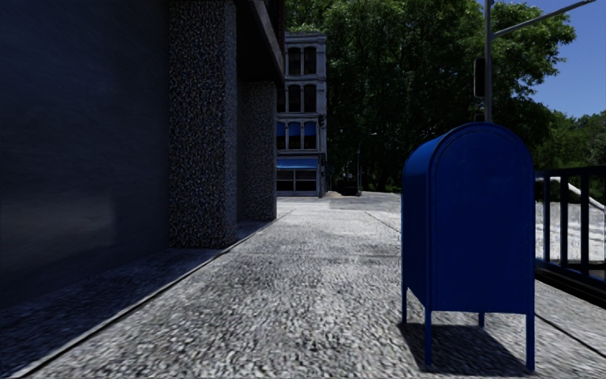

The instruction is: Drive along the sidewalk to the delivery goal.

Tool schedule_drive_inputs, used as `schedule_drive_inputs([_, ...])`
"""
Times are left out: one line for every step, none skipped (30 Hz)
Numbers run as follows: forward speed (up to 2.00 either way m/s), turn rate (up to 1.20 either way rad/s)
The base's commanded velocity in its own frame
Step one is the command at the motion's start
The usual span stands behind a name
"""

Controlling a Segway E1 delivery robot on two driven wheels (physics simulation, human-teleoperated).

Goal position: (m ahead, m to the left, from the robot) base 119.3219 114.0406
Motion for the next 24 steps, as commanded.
schedule_drive_inputs([2.00, 0.00])
schedule_drive_inputs([2.00, 0.00])
schedule_drive_inputs([2.00, 0.00])
schedule_drive_inputs([2.00, 0.00])
schedule_drive_inputs([2.00, 0.00])
schedule_drive_inputs([2.00, 0.00])
schedule_drive_inputs([2.00, 0.00])
schedule_drive_inputs([2.00, 0.00])
schedule_drive_inputs([2.00, 0.00])
schedule_drive_inputs([2.00, 0.00])
schedule_drive_inputs([2.00, 0.00])
schedule_drive_inputs([2.00, 0.00])
schedule_drive_inputs([2.00, 0.00])
schedule_drive_inputs([2.00, 0.00])
schedule_drive_inputs([2.00, 0.00])
schedule_drive_inputs([2.00, 0.00])
schedule_drive_inputs([2.00, 0.00])
schedule_drive_inputs([2.00, 0.00])
schedule_drive_inputs([2.00, 0.00])
schedule_drive_inputs([2.00, 0.00])
schedule_drive_inputs([2.00, 0.00])
schedule_drive_inputs([2.00, 0.00])
schedule_drive_inputs([2.00, 0.00])
schedule_drive_inputs([2.00, 0.00])
